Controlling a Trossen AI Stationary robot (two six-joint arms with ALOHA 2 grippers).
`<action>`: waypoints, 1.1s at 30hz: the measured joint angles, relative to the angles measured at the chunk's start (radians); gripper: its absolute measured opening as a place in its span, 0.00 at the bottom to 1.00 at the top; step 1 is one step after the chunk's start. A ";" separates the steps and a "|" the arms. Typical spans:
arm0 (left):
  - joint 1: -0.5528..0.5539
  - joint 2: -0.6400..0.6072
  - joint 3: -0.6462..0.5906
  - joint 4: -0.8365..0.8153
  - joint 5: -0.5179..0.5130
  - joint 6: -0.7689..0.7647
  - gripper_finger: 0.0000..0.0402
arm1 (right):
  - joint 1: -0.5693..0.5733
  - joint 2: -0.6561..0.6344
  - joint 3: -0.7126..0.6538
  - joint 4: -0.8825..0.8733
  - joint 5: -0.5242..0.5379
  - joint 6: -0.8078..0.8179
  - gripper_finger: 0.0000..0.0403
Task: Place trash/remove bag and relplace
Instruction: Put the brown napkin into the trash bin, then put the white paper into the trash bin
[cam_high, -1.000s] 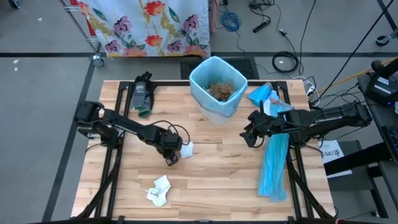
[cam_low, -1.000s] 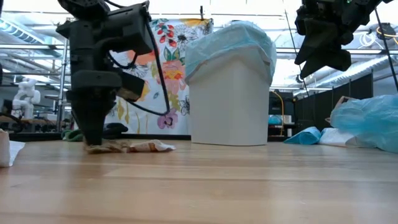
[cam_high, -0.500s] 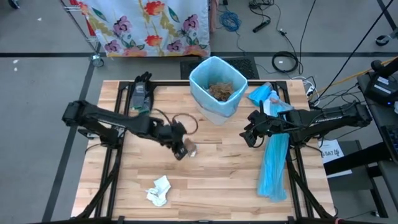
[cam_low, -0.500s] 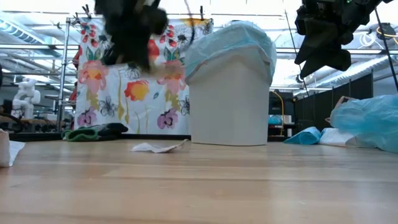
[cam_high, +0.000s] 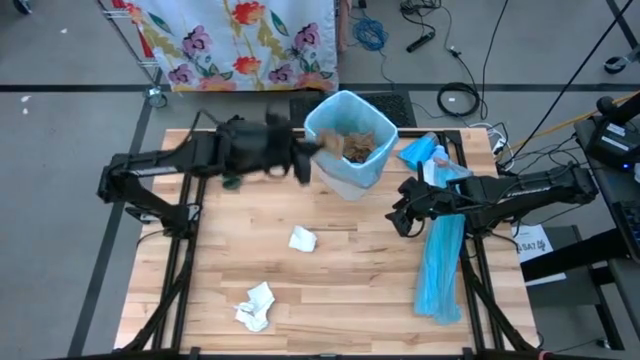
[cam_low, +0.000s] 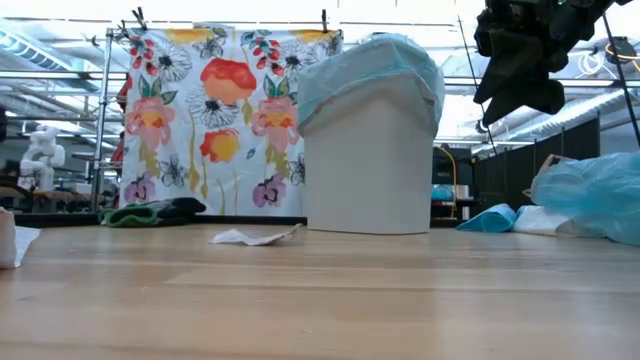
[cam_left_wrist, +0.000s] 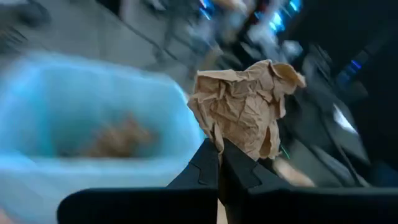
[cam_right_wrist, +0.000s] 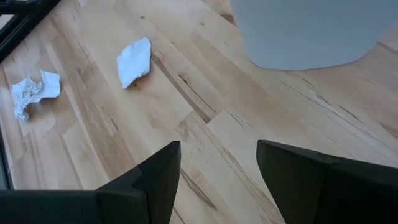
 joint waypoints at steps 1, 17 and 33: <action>0.022 0.010 0.022 0.013 -0.016 0.007 0.00 | 0.000 0.000 0.000 -0.001 0.000 0.000 0.50; 0.214 0.215 0.071 0.262 0.062 -0.055 0.18 | 0.000 0.000 0.000 -0.001 0.000 0.000 0.50; 0.199 0.288 0.071 0.359 0.088 -0.087 0.51 | 0.000 0.000 0.000 -0.001 0.000 0.000 0.50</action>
